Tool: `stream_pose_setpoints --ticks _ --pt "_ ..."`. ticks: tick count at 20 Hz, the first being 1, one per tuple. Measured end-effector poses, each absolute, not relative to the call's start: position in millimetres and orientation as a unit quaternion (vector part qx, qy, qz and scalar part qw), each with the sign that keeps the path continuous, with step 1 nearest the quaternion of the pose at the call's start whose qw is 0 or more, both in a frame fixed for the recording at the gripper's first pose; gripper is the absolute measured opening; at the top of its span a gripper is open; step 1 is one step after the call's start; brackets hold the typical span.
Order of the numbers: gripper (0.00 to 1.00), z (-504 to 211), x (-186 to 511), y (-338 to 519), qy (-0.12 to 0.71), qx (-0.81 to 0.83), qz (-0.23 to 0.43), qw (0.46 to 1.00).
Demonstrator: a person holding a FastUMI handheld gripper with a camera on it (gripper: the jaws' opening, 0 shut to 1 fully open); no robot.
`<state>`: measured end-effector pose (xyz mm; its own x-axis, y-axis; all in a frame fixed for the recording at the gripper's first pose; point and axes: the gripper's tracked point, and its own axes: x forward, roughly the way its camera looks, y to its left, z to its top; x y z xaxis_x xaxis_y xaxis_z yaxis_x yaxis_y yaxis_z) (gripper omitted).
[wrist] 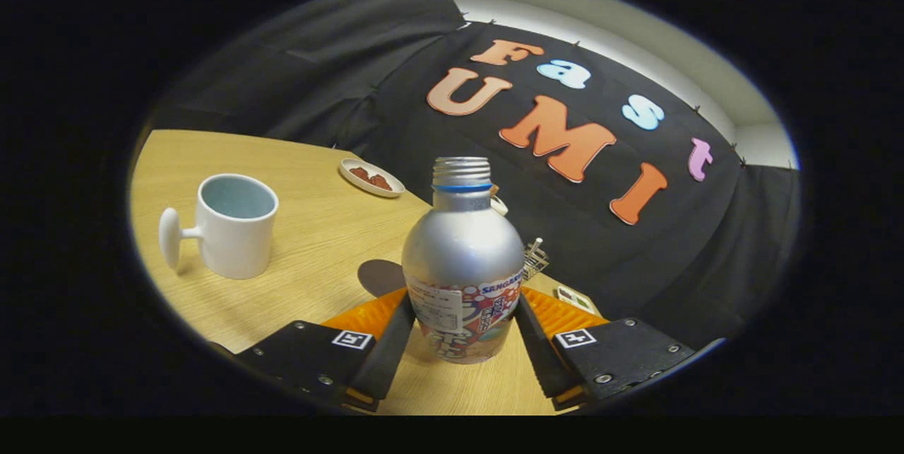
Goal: Take the bottle from table, then pour the juice into the cup, finally place the bottle on the coaster
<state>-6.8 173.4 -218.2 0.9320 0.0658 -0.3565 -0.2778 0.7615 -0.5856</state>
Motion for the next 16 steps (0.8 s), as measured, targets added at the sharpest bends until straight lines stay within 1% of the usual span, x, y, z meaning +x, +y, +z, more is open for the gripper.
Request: stream_pose_setpoints --ticks 5,10,16 --pt "0.79 -213 -3 183 0.12 -0.445 0.07 0.885" --pt "0.79 -211 -6 193 0.09 -0.51 0.075 0.852" --pt "0.78 -202 -7 206 0.046 -0.593 0.072 0.801"
